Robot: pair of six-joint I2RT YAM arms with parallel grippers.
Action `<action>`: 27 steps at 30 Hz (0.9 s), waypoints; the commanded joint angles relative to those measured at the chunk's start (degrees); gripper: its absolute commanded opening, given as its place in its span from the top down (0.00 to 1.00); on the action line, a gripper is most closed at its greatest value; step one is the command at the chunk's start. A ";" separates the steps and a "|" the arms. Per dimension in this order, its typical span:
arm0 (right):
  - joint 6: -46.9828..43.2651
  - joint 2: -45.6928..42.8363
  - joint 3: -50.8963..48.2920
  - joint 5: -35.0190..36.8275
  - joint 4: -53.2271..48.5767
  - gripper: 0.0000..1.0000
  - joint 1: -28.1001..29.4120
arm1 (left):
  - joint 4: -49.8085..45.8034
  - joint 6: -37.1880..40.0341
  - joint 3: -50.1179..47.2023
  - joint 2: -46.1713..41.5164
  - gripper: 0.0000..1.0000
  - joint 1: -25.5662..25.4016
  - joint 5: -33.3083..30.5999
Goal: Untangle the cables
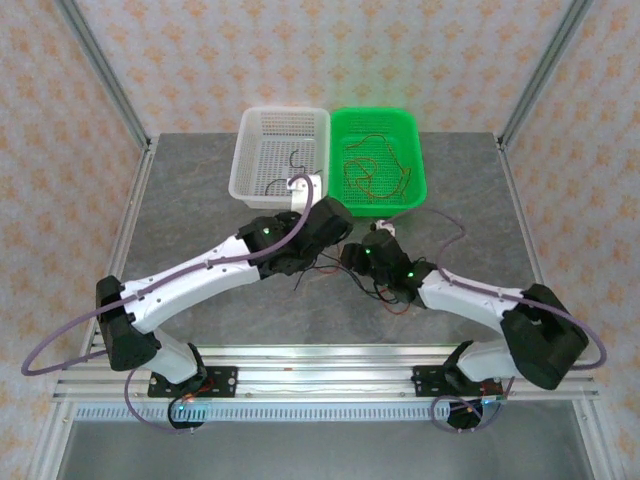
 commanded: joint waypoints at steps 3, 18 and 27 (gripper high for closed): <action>3.47 7.20 -1.05 -3.49 8.53 0.52 -0.47 | -2.46 5.25 7.29 -0.96 1.00 -0.36 -3.70; 8.17 14.08 -8.44 -6.22 16.39 0.60 -0.38 | -0.86 16.56 26.71 1.14 1.00 -0.38 -6.15; 9.25 13.85 -13.02 -6.22 18.50 0.60 -0.38 | 10.26 24.84 29.57 1.14 1.00 0.43 -4.52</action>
